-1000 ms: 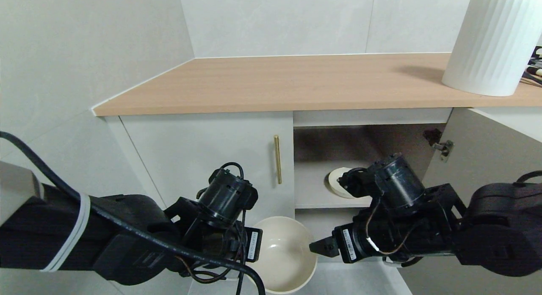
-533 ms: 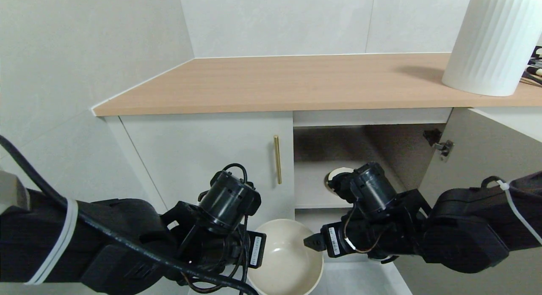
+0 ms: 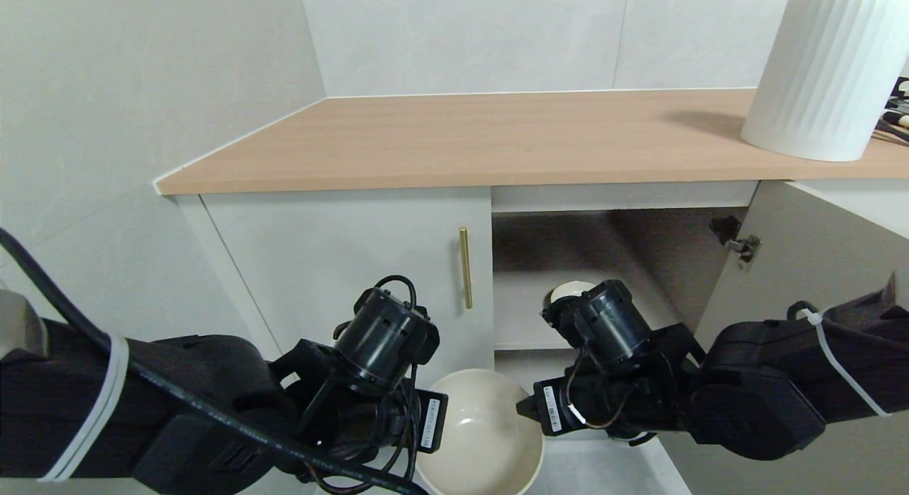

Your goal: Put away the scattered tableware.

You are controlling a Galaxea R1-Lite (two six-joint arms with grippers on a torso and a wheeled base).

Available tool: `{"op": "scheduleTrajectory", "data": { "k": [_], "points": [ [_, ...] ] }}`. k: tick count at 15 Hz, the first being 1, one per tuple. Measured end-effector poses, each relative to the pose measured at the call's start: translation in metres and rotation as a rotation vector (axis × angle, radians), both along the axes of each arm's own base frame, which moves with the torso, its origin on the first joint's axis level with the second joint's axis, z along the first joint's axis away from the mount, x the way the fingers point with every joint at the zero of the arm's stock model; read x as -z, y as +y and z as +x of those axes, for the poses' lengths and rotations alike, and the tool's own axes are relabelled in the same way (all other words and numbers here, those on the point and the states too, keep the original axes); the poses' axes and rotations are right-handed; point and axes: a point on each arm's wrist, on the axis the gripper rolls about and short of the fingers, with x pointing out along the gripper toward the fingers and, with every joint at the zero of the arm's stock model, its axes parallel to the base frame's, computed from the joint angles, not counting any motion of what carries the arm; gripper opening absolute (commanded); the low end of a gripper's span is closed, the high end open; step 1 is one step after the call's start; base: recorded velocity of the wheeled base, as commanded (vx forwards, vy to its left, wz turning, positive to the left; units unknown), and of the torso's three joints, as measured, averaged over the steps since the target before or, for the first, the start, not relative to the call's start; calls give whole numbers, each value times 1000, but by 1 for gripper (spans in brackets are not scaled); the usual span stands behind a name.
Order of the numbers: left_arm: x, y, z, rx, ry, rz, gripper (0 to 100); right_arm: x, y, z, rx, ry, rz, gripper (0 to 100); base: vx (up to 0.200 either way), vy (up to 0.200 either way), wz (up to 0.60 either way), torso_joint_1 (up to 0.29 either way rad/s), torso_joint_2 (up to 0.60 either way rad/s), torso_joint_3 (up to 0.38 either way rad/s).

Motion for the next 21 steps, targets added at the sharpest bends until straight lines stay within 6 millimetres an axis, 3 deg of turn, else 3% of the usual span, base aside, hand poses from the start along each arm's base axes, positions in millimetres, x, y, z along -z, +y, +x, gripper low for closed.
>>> {"op": "scheduleTrajectory", "data": {
  "k": [14, 15, 21],
  "points": [
    [0, 0, 0, 0, 0, -1, 0, 3, 2, -2, -9, 6, -7, 0, 0, 0, 0, 0, 0, 0],
    [0, 0, 0, 0, 1, -1, 100, 3, 2, -2, -8, 7, -9, 0, 0, 0, 0, 0, 0, 0],
    [0, 0, 0, -8, -4, 4, 100, 4, 2, -2, -4, 7, -16, 0, 0, 0, 0, 0, 0, 0]
  ]
}}
